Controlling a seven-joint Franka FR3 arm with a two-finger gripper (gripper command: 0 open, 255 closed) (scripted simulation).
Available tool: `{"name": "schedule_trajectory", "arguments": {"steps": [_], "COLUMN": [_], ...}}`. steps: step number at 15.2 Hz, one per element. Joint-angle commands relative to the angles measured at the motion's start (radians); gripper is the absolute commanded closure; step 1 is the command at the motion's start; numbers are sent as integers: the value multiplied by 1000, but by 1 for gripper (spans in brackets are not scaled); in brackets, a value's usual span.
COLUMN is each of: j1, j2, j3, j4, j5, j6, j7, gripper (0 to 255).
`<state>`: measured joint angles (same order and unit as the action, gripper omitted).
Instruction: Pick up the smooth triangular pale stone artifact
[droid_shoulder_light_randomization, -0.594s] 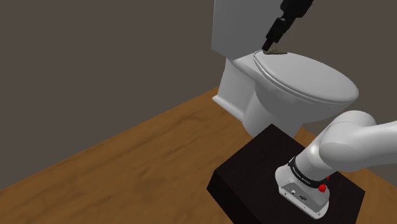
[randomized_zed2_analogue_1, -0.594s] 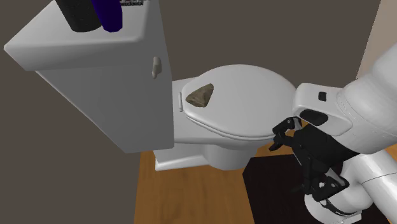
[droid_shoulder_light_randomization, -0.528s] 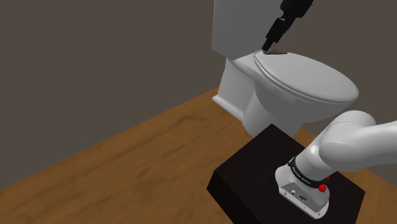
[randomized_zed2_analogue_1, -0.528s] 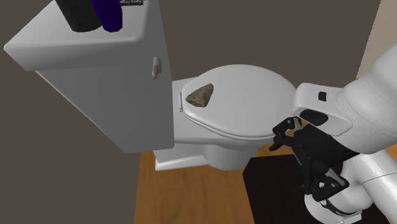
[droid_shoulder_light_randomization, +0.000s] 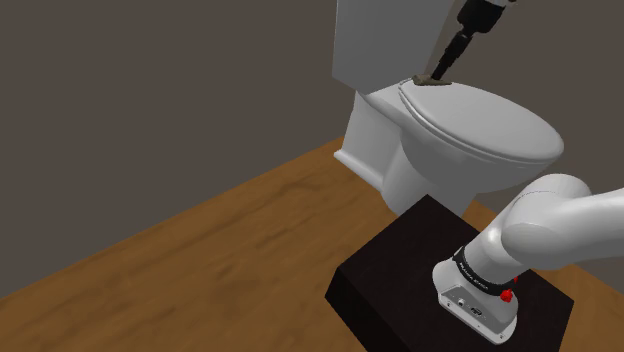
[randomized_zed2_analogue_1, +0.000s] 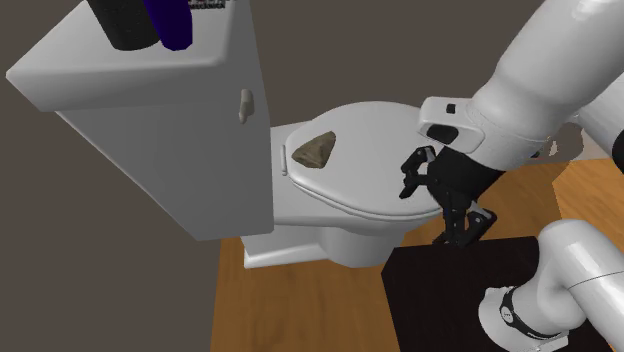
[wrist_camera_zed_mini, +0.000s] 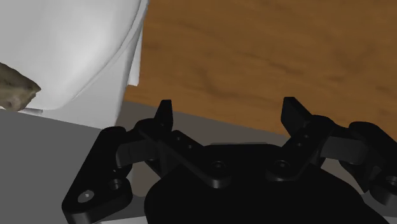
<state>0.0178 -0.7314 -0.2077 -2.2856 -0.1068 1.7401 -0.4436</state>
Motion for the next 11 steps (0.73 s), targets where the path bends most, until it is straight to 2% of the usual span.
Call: {"name": "schedule_trajectory", "arguments": {"steps": [1, 6, 11], "j1": [0, 15, 53], "j2": [26, 119, 257], "j3": [-65, -216, -375], "j4": [13, 74, 178], "j5": [-16, -33, -9], "j6": [13, 40, 60], "j7": [-89, -293, -508], "gripper": [0, 0, 0]}}
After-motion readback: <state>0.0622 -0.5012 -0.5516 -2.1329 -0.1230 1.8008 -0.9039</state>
